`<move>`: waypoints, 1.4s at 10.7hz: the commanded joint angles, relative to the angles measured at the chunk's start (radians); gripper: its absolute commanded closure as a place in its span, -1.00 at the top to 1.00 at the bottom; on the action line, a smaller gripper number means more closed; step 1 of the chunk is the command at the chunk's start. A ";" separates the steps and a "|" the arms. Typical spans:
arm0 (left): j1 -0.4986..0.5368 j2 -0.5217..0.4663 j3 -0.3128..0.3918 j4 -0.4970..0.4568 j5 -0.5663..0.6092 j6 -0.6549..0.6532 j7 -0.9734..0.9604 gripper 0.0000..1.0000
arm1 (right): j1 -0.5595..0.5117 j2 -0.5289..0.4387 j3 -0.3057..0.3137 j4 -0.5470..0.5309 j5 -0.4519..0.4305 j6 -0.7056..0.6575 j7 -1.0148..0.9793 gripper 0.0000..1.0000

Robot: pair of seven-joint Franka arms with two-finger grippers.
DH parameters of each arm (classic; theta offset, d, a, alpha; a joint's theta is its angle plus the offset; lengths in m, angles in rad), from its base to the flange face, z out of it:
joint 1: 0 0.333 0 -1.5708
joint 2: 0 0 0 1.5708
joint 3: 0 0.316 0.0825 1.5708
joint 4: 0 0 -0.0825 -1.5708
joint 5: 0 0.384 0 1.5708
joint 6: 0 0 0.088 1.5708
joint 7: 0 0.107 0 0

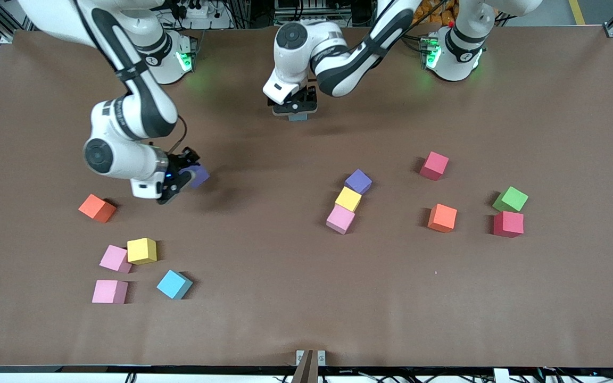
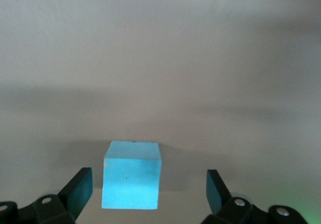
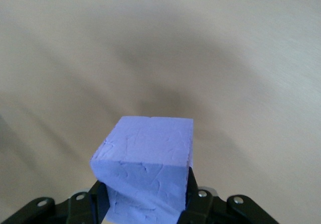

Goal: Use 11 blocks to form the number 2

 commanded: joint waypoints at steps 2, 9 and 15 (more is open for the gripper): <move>0.146 -0.154 -0.005 -0.026 -0.073 -0.130 -0.029 1.00 | -0.006 -0.017 0.147 -0.011 -0.031 0.041 -0.124 -0.51; 0.468 -0.177 0.029 -0.035 -0.056 -0.301 0.641 1.00 | 0.276 -0.017 0.216 -0.042 -0.209 0.105 -0.060 -0.53; 0.485 -0.107 0.024 -0.066 0.144 -0.235 0.998 1.00 | 0.436 -0.014 0.218 -0.118 -0.367 0.127 0.064 -0.60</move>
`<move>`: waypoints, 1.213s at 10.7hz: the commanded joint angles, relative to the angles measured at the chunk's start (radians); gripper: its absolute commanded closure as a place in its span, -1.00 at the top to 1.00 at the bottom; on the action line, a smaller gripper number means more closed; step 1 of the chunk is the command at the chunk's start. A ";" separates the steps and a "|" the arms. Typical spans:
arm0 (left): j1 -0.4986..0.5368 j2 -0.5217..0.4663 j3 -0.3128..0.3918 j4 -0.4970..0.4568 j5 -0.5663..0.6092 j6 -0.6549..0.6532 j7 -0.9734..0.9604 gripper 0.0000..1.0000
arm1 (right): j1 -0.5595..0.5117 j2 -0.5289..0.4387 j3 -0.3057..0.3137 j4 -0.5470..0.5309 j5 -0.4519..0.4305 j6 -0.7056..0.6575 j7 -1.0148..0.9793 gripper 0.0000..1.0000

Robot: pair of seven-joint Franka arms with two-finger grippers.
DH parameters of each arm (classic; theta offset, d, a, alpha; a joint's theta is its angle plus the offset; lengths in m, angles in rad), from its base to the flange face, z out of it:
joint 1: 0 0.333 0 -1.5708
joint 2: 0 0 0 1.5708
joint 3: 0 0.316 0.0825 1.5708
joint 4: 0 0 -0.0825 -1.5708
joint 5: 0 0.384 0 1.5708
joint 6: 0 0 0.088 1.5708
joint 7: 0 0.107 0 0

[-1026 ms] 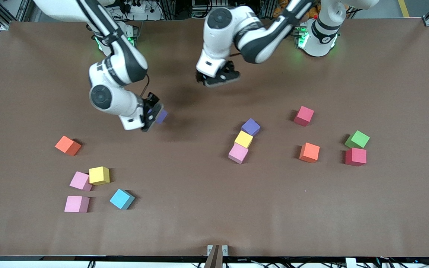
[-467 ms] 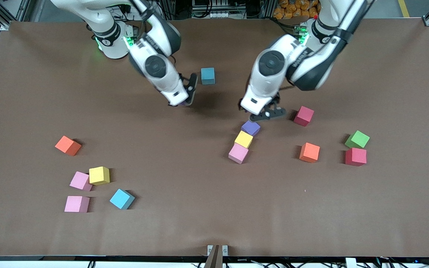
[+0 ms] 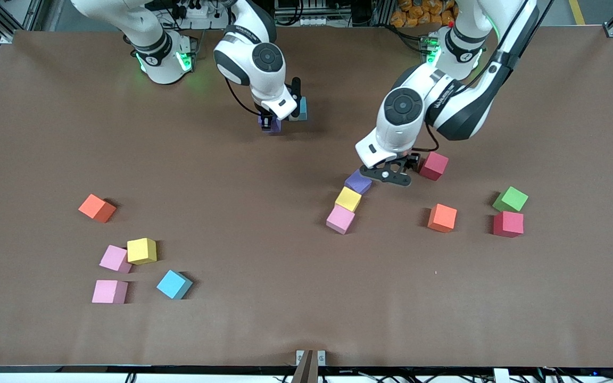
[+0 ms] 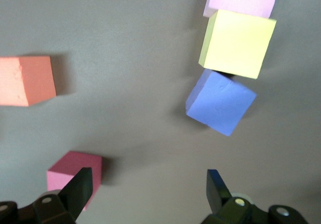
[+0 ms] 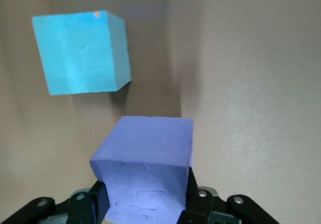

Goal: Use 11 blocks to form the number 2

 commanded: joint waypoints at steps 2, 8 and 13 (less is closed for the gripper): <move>0.000 0.025 -0.011 -0.083 0.044 0.214 0.107 1.00 | 0.025 -0.001 -0.002 -0.031 -0.030 0.017 0.078 -0.60; -0.020 0.130 -0.011 -0.077 0.099 0.351 0.107 1.00 | 0.123 0.041 -0.007 -0.032 -0.030 0.048 0.181 -0.61; -0.037 0.182 -0.006 -0.071 0.104 0.419 0.103 1.00 | 0.148 0.079 -0.013 -0.031 -0.039 0.092 0.228 -0.61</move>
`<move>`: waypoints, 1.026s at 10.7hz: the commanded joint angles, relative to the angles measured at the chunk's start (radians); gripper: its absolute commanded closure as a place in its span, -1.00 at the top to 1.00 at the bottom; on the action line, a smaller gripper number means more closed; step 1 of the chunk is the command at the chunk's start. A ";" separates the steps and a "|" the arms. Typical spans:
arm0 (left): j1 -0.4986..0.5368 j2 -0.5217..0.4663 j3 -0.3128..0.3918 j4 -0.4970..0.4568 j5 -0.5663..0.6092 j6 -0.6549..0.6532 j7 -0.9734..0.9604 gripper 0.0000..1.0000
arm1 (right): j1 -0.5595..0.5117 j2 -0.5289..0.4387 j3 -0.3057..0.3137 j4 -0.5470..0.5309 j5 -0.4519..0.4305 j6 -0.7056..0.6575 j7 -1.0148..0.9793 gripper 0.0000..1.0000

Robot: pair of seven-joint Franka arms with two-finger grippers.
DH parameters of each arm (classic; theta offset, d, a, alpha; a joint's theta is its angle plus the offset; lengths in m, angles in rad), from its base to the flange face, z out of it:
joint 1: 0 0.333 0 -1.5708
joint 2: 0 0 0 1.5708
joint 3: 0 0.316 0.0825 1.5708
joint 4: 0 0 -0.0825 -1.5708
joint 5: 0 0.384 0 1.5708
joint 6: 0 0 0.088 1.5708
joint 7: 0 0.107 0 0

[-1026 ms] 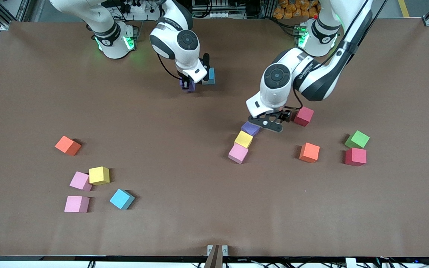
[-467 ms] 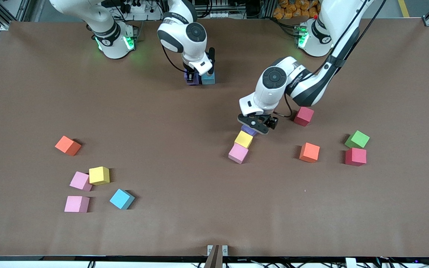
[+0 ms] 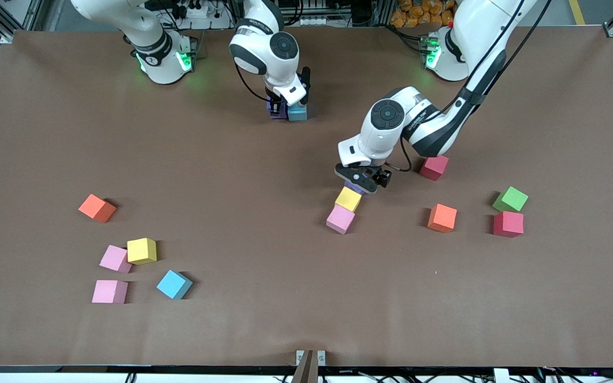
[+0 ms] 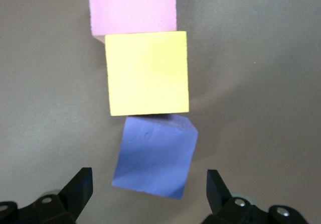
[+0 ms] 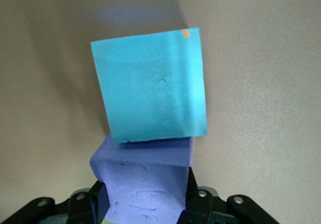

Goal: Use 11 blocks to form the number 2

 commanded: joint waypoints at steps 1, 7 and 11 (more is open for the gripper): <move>-0.011 0.036 0.004 0.017 0.035 0.022 -0.004 1.00 | 0.017 0.012 -0.011 -0.002 -0.038 0.023 0.040 -0.62; -0.010 0.074 0.008 0.022 0.154 0.035 -0.015 0.32 | 0.024 0.038 -0.011 0.001 -0.086 0.046 0.103 -0.62; 0.007 -0.037 0.007 -0.059 0.161 -0.004 0.000 -0.15 | 0.039 0.043 -0.011 0.007 -0.086 0.048 0.178 0.84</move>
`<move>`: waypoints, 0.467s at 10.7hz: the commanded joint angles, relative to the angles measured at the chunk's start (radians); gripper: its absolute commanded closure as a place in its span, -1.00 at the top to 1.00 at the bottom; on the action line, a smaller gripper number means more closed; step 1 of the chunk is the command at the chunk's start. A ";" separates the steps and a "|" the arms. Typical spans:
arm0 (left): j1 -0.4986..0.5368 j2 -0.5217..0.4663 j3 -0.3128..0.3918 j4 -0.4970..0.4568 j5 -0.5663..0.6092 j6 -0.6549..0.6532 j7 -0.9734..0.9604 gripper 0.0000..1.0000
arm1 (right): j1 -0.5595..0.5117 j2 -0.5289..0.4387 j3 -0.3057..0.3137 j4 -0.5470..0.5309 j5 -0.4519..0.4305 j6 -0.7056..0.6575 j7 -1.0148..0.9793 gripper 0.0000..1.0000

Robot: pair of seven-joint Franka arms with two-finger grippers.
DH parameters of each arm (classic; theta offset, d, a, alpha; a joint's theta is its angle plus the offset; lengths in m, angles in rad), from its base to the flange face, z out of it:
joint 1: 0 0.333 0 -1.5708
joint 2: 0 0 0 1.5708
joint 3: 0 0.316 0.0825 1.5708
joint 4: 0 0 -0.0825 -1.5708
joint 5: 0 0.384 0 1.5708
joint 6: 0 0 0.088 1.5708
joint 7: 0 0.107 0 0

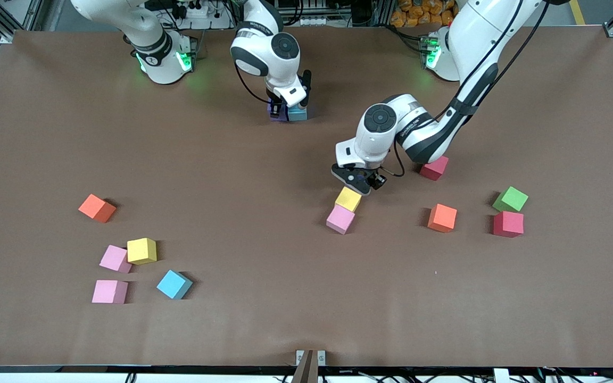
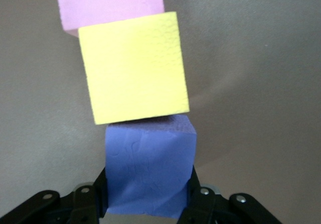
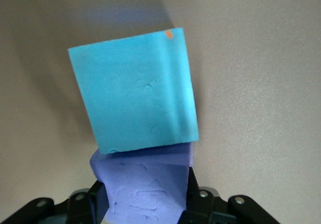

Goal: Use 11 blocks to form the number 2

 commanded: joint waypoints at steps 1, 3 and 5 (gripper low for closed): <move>0.011 -0.127 -0.007 -0.098 0.027 -0.017 0.000 -0.15 | 0.031 0.025 -0.010 0.010 -0.030 0.027 0.065 1.00; 0.016 -0.205 -0.035 -0.176 0.027 -0.017 0.000 -0.15 | 0.029 0.023 -0.010 0.014 -0.030 0.025 0.065 1.00; 0.016 -0.257 -0.059 -0.238 0.027 -0.017 0.000 -0.15 | 0.023 0.019 -0.010 0.015 -0.030 0.020 0.063 1.00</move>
